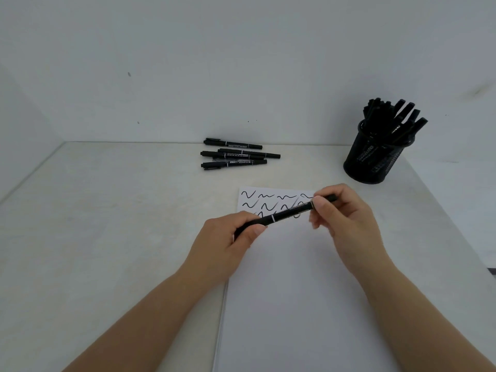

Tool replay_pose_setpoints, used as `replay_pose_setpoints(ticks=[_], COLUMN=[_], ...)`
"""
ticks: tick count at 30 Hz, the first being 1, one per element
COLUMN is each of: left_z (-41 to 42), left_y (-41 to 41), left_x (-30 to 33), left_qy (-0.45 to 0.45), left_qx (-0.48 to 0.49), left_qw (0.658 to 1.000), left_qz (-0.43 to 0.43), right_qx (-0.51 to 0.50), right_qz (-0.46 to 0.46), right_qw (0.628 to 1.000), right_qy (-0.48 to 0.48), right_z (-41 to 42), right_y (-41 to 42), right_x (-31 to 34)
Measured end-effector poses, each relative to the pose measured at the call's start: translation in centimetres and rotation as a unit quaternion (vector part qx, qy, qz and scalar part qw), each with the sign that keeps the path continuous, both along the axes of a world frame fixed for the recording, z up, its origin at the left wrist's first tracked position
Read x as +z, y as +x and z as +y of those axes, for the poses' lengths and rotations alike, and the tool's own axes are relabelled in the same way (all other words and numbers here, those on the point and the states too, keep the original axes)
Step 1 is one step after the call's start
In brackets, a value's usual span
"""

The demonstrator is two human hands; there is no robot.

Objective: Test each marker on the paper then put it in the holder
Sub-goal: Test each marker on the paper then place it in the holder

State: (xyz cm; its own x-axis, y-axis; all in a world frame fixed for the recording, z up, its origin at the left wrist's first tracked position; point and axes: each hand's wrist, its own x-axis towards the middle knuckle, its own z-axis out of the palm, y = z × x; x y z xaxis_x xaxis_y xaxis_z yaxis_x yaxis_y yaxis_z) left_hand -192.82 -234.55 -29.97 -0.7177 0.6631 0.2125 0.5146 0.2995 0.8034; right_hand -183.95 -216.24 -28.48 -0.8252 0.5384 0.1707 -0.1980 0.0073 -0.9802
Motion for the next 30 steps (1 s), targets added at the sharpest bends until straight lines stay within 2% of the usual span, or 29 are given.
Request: replay_pose_setpoints(ticks=[4, 8, 14, 17, 21, 23, 26, 30], left_z=[-0.4, -0.6, 0.0, 0.4, 1.6, 2.3, 3.1, 3.6], left_y=[-0.6, -0.8, -1.3, -1.9, -5.6, -8.7, -12.6, -14.6], left_x=[-0.1, 0.0, 1.3, 2.0, 2.0, 1.5, 0.5, -0.5], left_qy=[0.022, 0.013, -0.070, -0.076, -0.032, -0.087, -0.196, -0.276], left_qx=[0.029, 0.039, 0.010, -0.003, 0.030, 0.060, 0.116, 0.147], left_qw=[0.999, 0.999, 0.986, 0.981, 0.992, 0.985, 0.956, 0.927], left_qz=[0.000, 0.023, 0.152, 0.178, 0.117, 0.133, 0.182, 0.204], right_qx=[-0.021, 0.022, 0.095, 0.098, 0.063, 0.024, -0.049, -0.129], right_qz=[-0.059, -0.089, -0.118, -0.132, -0.174, -0.192, -0.201, -0.179], right_qw=[0.976, 0.900, 0.821, 0.811, 0.811, 0.831, 0.874, 0.896], right_qy=[0.210, 0.427, 0.550, 0.562, 0.555, 0.522, 0.440, 0.385], right_z=[0.7, -0.1, -0.7, -0.6, 0.6, 1.6, 3.5, 6.1], right_y=[0.0, -0.2, -1.0, -1.5, -2.2, -2.3, -2.1, -1.6], right_x=[-0.3, -0.1, 1.3, 1.6, 2.4, 3.0, 4.1, 5.6])
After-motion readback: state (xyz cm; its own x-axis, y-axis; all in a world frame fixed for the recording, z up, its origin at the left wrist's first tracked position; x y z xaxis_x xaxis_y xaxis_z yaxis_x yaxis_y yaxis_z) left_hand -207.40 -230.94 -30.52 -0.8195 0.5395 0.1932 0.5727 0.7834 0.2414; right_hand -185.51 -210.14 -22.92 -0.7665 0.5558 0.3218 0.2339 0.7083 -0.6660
